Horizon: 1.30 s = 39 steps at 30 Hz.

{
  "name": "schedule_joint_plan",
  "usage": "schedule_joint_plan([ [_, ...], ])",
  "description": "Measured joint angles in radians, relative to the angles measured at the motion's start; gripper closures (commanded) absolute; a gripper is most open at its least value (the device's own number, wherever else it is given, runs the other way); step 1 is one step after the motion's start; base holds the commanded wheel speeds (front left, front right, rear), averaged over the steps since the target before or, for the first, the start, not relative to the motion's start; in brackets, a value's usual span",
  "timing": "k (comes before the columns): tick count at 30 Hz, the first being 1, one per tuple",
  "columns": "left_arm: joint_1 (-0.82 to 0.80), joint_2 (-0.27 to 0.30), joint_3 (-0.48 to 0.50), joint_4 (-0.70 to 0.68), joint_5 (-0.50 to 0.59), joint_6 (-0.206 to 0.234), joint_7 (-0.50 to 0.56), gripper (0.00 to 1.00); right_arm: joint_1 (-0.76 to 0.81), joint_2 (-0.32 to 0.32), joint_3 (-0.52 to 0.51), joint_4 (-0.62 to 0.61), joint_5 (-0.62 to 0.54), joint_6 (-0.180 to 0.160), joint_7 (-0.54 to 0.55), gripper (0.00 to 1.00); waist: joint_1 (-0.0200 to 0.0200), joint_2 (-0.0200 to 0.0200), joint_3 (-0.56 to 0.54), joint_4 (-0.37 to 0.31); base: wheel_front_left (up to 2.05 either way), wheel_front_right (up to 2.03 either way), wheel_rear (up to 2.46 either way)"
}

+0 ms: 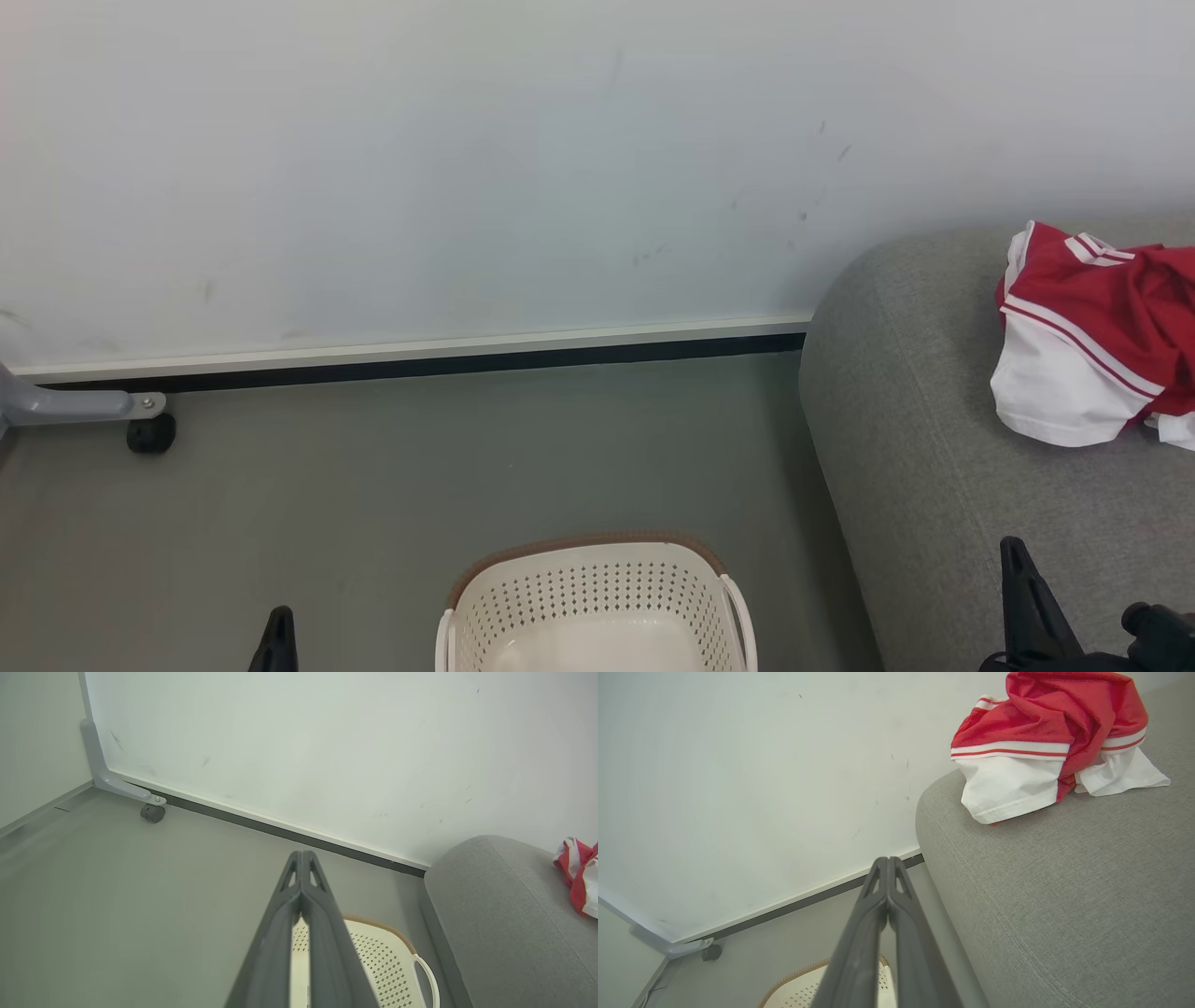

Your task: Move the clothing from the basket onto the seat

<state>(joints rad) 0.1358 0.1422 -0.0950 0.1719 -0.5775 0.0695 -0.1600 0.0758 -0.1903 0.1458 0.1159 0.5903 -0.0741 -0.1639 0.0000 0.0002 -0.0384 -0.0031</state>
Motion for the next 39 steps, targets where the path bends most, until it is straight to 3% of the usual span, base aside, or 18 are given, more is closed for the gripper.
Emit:
schedule_joint_plan([
  [39, -0.092, -0.042, 0.083, 0.051, -0.442, -0.08, 0.124, 1.0, -0.07, 0.064, -0.124, 0.081, 0.442, 0.083, 0.126, 1.0, 0.0, -0.0001, 0.018, 0.001, 0.0, 0.0, 0.0],
])
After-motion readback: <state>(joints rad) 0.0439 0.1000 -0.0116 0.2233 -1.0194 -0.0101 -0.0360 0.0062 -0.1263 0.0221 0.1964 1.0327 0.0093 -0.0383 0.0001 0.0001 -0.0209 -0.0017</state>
